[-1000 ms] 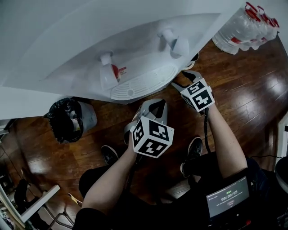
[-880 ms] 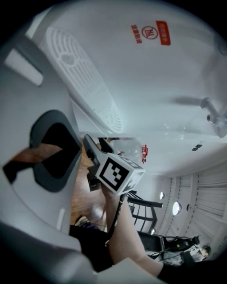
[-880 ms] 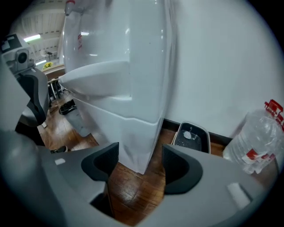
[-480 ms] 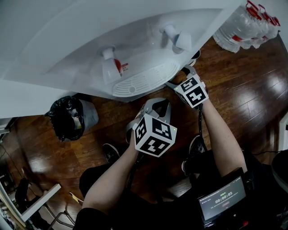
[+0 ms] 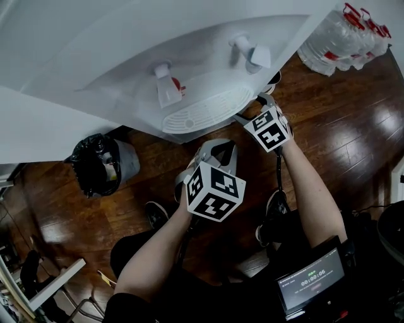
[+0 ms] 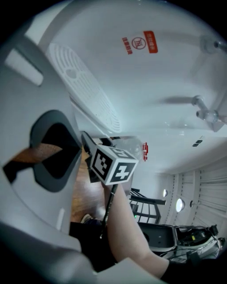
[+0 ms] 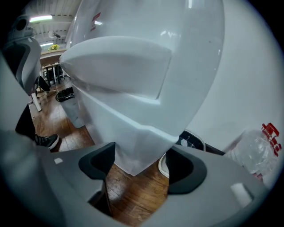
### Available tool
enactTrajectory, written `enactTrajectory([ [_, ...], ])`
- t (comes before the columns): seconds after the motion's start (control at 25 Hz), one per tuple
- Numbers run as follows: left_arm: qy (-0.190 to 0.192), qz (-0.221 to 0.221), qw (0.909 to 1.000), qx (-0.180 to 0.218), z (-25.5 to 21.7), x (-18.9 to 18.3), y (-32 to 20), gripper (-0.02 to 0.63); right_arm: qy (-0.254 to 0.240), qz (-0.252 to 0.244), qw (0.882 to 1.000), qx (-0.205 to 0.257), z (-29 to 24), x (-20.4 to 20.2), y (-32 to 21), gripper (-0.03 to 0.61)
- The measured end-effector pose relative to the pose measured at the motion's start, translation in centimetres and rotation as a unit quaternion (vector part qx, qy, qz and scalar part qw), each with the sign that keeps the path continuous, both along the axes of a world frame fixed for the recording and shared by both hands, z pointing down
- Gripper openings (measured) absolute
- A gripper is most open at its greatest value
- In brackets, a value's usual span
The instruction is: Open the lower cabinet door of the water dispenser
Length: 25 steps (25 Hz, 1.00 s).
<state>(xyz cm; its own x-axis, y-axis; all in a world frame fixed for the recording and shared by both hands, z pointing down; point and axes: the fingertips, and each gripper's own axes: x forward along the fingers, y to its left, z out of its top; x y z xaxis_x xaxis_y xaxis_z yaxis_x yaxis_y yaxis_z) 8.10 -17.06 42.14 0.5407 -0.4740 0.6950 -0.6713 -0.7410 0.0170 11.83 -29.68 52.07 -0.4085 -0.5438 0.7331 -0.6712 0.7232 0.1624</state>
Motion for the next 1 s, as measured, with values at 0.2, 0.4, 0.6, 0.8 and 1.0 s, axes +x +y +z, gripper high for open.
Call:
enactTrajectory([
  [0.2,0.007,-0.003,1.0,0.007,-0.6,-0.1,-0.3,0.021,0.0,0.002,1.0,-0.008,-0.1,0.1,0.1,0.351],
  [0.4,0.01,-0.006,0.9999,0.01,-1.1,-0.2,-0.5,0.021,-0.001,-0.005,1.0,-0.026,0.1,0.2,0.9,0.351],
  [0.6,0.008,0.0,0.9999,0.009,-1.2,-0.4,0.4,0.021,0.012,-0.008,0.999,-0.035,-0.1,0.5,2.3,0.344],
  [0.8,-0.005,0.016,0.9998,0.008,-0.9,0.0,1.4,0.02,0.027,-0.005,0.999,-0.03,0.1,0.8,3.7,0.344],
  [1.0,-0.008,0.015,0.9998,0.009,-1.2,-0.2,2.3,0.021,0.022,0.008,0.999,-0.04,0.3,1.3,5.4,0.344],
])
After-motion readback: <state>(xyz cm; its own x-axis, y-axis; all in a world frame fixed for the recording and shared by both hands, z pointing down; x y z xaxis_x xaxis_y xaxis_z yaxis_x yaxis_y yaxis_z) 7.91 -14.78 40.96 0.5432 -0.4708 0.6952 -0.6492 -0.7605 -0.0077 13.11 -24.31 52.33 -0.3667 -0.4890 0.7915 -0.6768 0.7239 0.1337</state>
